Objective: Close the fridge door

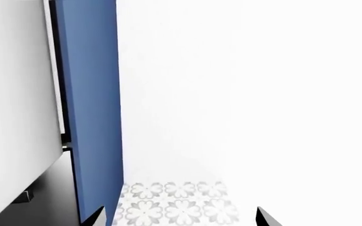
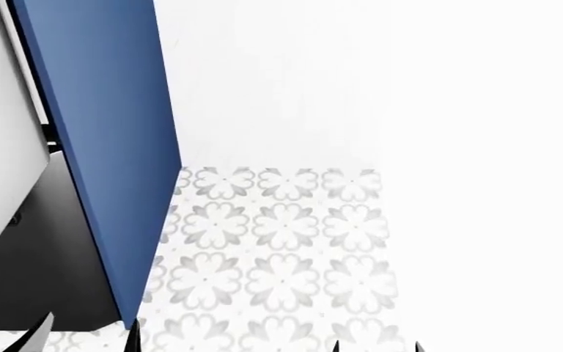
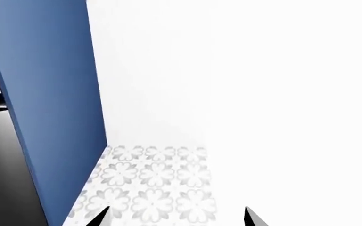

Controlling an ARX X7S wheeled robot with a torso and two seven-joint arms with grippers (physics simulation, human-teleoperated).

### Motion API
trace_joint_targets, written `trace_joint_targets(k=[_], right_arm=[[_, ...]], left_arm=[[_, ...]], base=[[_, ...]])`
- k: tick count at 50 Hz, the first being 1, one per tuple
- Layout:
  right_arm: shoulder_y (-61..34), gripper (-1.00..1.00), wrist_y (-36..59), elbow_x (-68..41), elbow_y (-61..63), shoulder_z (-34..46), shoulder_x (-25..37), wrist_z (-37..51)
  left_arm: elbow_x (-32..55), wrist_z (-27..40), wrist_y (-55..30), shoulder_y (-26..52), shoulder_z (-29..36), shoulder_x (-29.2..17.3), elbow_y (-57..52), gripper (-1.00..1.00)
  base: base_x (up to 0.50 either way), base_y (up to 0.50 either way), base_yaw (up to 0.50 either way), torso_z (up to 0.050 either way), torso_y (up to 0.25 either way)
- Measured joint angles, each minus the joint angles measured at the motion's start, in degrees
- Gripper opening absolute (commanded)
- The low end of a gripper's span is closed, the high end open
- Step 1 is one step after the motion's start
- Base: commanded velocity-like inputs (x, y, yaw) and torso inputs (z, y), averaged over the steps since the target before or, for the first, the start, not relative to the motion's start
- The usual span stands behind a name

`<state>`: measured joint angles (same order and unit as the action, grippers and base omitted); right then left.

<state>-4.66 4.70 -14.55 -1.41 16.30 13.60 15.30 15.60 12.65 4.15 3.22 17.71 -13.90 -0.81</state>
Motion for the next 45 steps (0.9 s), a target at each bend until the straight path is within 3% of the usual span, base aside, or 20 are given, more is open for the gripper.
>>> trace_joint_targets(k=[45], right_arm=[[-0.17,1.00,0.01,-0.74,0.24,0.81,0.67,0.85]], left_arm=[[0.61,0.88,0.47,0.15,0.97,-0.79,-0.11,1.00]], base=[[0.50,0.00,0.00,0.000,0.001]])
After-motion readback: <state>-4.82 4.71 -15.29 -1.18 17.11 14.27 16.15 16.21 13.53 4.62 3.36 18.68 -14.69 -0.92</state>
